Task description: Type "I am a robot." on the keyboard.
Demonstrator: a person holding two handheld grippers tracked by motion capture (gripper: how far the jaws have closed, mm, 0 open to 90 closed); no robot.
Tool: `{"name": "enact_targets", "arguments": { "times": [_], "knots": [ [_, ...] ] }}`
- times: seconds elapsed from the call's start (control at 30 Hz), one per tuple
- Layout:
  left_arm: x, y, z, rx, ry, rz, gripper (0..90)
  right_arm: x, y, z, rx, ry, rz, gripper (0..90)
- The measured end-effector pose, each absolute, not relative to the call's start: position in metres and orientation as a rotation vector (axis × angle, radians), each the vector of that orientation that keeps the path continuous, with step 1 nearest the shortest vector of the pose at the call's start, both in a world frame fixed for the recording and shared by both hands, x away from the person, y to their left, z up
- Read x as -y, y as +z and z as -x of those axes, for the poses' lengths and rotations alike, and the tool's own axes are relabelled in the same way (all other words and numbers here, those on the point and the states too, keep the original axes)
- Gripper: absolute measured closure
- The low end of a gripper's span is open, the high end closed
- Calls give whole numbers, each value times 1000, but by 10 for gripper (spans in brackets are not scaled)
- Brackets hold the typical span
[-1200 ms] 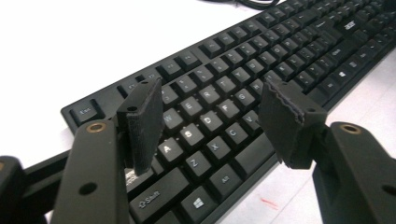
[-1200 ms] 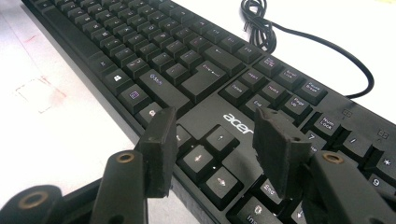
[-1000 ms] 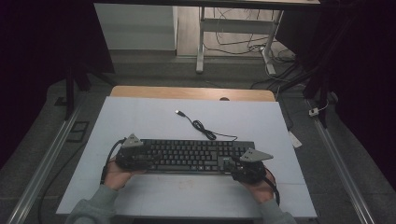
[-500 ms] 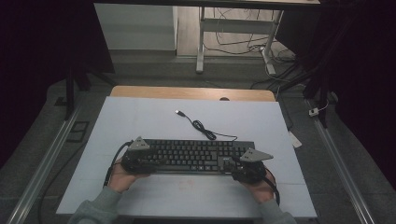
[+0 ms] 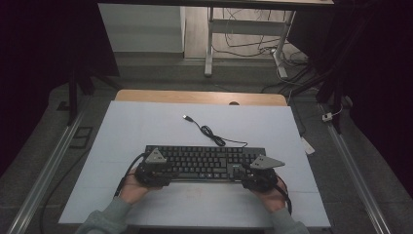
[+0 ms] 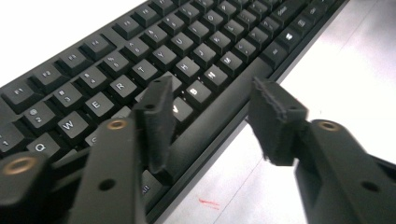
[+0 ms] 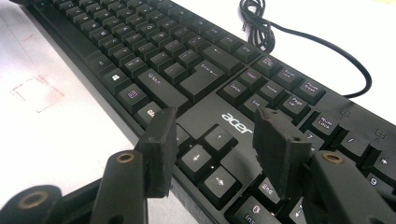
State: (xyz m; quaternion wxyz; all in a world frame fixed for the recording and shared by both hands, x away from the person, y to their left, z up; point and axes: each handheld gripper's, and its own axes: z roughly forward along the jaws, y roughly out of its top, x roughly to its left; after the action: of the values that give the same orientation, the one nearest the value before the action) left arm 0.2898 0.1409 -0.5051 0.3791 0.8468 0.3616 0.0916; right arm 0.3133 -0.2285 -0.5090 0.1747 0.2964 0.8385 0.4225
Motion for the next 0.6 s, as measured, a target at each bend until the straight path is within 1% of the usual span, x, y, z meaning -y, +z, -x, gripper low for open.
{"name": "enact_targets", "arguments": {
  "times": [0.33, 0.37, 0.6],
  "knots": [
    [-137, -510, -291, -901, 223, -2186, 874, 228, -509, -313, -2379, 1189, -837, 498],
    [-137, -511, -292, -898, 222, -2191, 886, 228, -509, -313, -2377, 1184, -839, 498],
    [-133, -515, -293, -902, 233, -2206, 888, 228, -509, -313, -2379, 1191, -838, 498]
  ]
}}
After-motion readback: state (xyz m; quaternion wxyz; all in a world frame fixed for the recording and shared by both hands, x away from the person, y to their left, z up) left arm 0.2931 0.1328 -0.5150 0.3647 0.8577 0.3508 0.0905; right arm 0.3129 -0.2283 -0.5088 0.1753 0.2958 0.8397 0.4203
